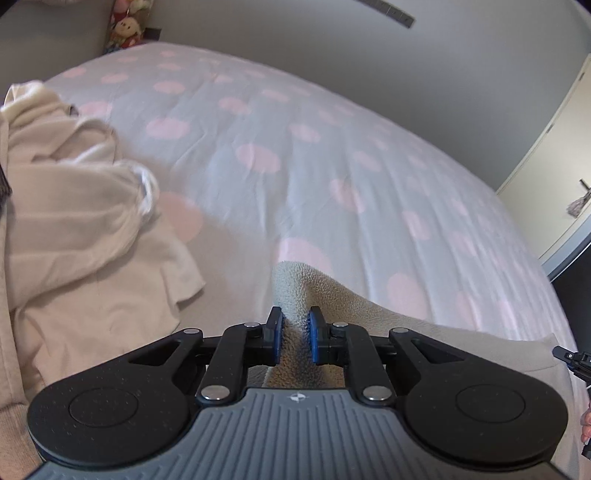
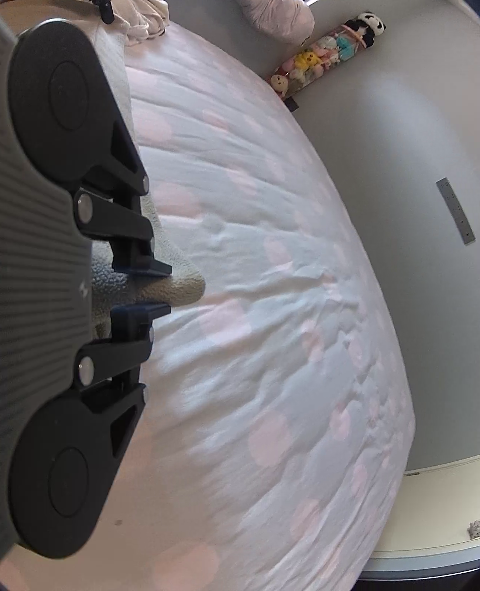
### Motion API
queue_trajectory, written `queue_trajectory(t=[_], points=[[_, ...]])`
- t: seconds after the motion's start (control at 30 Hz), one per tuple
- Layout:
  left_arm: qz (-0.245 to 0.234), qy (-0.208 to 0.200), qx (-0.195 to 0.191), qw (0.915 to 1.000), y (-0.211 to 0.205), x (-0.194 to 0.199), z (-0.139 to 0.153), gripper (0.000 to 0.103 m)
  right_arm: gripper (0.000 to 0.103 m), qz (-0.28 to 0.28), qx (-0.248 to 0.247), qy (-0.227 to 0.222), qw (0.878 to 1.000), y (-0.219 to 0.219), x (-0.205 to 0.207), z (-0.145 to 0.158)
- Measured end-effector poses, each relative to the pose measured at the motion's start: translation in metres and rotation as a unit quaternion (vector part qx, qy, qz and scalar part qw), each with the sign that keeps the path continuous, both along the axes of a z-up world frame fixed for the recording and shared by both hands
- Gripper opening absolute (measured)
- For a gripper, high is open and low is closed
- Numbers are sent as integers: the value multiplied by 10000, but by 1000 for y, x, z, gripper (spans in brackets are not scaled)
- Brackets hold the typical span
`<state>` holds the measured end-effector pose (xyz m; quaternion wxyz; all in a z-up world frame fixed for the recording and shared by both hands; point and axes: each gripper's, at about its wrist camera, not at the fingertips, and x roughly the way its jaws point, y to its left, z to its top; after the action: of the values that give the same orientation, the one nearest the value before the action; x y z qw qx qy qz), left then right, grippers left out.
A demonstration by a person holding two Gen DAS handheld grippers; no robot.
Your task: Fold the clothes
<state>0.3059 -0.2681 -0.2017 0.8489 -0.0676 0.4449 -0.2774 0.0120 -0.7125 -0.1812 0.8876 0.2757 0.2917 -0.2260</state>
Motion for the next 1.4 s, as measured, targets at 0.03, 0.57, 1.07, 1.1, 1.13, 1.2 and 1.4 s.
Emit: queue_trajectory(t=[0.03, 0.57, 1.07, 1.1, 1.13, 1.2, 1.4], points=[[2, 65, 54, 10000, -1, 1, -7, 13, 17, -29, 27, 109, 9999, -2, 3, -9], [265, -7, 298, 9992, 1, -16, -12, 22, 30, -489, 242, 698, 9961, -9, 15, -20], [425, 105, 505, 9978, 44, -78, 17, 60, 68, -257, 306, 440, 9982, 44, -86, 2], [399, 184, 476, 9979, 46, -79, 16, 60, 72, -250, 355, 460, 9980, 45, -89, 1], [382, 222, 458, 9980, 48, -81, 16, 63, 76, -243, 402, 481, 9977, 46, -91, 0], [322, 265, 395, 9984, 49, -83, 13, 68, 76, -223, 440, 536, 9973, 48, -94, -2], [130, 568, 272, 9979, 46, -86, -9, 73, 77, -144, 469, 659, 9966, 56, -97, -10]])
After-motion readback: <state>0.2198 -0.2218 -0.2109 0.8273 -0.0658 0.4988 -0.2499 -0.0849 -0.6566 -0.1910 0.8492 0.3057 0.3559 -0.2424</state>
